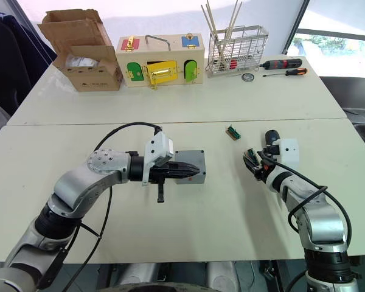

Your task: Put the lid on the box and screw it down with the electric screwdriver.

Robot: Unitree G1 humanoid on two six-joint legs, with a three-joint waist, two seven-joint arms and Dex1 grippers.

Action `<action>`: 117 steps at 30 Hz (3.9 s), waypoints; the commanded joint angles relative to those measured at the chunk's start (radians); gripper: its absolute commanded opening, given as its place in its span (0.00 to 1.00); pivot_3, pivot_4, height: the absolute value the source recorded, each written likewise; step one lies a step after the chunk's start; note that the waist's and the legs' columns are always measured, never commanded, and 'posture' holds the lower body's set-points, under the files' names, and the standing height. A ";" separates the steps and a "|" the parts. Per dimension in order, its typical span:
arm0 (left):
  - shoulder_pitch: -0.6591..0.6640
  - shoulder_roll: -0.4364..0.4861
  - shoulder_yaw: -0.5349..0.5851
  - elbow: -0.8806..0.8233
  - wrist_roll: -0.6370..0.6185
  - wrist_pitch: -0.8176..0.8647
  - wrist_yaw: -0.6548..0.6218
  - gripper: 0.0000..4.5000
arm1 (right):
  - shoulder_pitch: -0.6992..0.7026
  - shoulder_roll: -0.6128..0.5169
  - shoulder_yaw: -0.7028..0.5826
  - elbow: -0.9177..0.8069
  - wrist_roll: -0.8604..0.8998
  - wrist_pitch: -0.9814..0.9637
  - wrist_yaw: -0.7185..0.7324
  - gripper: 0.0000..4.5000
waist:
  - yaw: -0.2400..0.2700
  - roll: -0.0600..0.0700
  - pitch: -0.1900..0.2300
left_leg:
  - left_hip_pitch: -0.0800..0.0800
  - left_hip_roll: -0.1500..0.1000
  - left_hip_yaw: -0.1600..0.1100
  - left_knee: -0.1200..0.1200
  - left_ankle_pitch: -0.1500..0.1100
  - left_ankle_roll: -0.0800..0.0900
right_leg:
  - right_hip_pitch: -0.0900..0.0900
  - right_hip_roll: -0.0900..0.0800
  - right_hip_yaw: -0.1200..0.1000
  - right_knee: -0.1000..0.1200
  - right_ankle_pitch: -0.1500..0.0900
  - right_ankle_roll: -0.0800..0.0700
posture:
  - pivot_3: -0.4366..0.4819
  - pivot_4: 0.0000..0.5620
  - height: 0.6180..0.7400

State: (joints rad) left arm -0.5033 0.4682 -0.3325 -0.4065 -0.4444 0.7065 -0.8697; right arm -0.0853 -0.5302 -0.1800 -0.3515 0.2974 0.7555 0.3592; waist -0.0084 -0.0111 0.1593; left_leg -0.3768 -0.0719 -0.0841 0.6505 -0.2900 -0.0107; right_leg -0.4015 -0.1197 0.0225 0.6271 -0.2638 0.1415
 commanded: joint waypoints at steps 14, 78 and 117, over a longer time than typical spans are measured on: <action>-0.002 -0.017 0.011 -0.005 0.020 -0.023 0.018 0.00 | -0.016 0.001 -0.036 -0.069 0.006 0.019 -0.020 0.01 | 0.000 0.000 0.000 | 0.000 0.000 0.000 0.000 0.000 0.000 | 0.000 0.000 0.000 0.000 0.000 0.000 | 0.48 0.27 0.92; 0.063 0.227 0.197 -0.076 -0.090 0.118 0.043 0.00 | -0.230 -0.025 0.221 0.045 0.081 -0.150 0.331 0.28 | -0.002 0.001 0.002 | -0.014 0.000 -0.001 0.010 0.001 -0.002 | -0.010 0.000 -0.001 0.004 0.000 0.000 | 0.48 0.27 0.92; -0.007 0.057 -0.091 -0.129 0.080 -0.119 -0.037 0.00 | -0.748 -0.772 0.548 0.655 0.092 0.633 0.820 1.00 | 0.016 0.009 0.007 | -0.016 -0.001 0.002 0.014 -0.003 0.006 | -0.010 -0.002 -0.001 0.002 0.000 0.000 | 0.48 0.27 0.92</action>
State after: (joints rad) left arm -0.5107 0.5310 -0.4185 -0.4933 -0.3757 0.6021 -0.9121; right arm -0.7915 -1.3067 0.3513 0.2646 0.4143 1.3689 1.1669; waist 0.0074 -0.0021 0.1660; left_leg -0.3928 -0.0726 -0.0818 0.6644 -0.2934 -0.0048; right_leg -0.4116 -0.1214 0.0216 0.6290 -0.2634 0.1416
